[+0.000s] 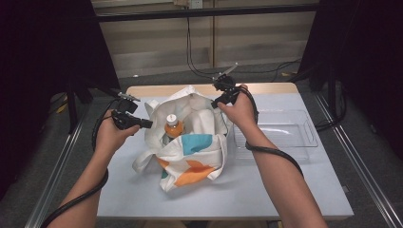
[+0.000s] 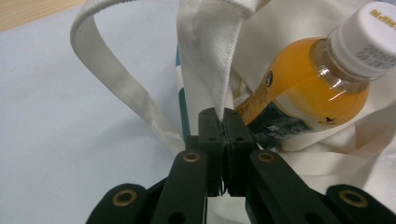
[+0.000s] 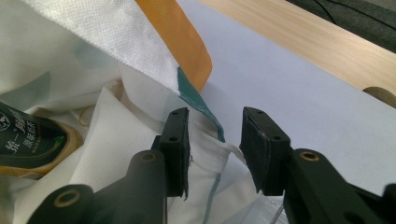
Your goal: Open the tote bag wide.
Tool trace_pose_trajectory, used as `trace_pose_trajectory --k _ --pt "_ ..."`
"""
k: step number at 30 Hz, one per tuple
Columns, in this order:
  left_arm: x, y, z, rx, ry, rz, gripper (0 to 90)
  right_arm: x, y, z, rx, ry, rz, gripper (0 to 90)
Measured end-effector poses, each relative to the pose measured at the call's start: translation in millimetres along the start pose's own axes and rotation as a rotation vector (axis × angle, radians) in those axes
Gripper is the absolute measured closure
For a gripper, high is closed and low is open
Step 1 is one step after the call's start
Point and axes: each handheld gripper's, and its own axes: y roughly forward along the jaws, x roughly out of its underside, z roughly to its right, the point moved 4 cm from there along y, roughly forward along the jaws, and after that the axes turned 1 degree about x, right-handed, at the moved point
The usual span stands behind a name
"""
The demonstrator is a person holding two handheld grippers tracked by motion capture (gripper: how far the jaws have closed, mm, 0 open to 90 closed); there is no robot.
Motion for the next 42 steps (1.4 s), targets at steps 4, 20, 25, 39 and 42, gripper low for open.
trace_pose_trajectory --k 4,20,25,39,42 --pt "-1.4 -1.5 2.0 -0.002 0.013 -0.007 80.7 2.2 4.7 0.2 -0.001 -0.022 -0.022 69.5" --pt "-29.8 -15.7 7.2 -0.067 0.041 0.178 85.6 3.4 6.9 -1.5 -0.001 -0.026 -0.021 77.3" --pt "-21.5 -7.8 -4.7 -0.067 0.005 0.146 89.8 5.0 10.3 -4.3 -0.006 -0.033 -0.03 79.2" --pt "12.9 16.7 -32.6 -0.066 -0.065 0.043 90.0 11.4 31.6 -13.3 0.02 -0.092 -0.082 81.2" --pt "22.2 22.9 -38.3 -0.059 -0.1 0.055 90.0 13.0 34.0 -14.1 0.007 -0.082 -0.073 81.1"
